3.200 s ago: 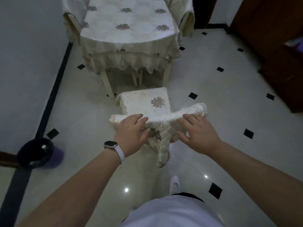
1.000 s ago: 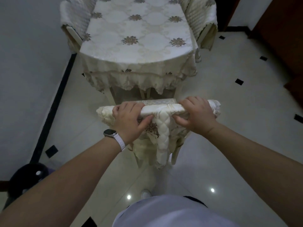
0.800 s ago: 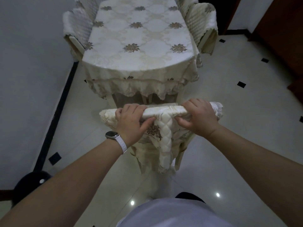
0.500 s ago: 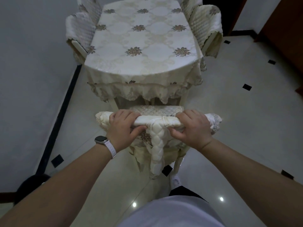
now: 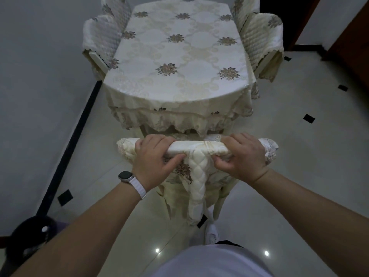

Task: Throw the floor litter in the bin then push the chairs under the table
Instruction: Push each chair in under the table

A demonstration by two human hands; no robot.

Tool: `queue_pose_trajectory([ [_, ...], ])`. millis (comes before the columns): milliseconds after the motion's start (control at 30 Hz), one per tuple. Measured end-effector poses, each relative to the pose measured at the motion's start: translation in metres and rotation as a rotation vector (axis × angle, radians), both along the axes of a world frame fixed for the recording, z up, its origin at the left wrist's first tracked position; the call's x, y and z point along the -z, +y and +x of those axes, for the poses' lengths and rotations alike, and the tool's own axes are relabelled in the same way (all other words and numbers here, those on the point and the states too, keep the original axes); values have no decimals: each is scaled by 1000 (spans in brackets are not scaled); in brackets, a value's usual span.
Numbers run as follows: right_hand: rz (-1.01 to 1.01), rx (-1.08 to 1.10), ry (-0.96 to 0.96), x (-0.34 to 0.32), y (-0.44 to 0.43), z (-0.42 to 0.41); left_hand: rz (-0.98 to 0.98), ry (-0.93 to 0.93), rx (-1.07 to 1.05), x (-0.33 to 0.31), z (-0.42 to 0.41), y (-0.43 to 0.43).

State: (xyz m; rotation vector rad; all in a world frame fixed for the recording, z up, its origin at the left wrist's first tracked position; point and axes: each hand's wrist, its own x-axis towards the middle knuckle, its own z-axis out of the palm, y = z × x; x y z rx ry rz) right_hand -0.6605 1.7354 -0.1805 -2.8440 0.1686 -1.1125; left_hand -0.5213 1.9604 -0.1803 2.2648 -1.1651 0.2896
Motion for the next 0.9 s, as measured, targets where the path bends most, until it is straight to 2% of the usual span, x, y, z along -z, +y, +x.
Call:
queue_pose_trajectory([
  [400, 27, -124, 42, -4, -89, 32, 19, 16, -164, -3, -13, -69],
  [700, 51, -128, 1, 1, -101, 47, -10, -51, -205, -8, -1, -83],
  [900, 75, -98, 32, -3, -96, 63, -16, -32, -191, -13, 28, -85],
])
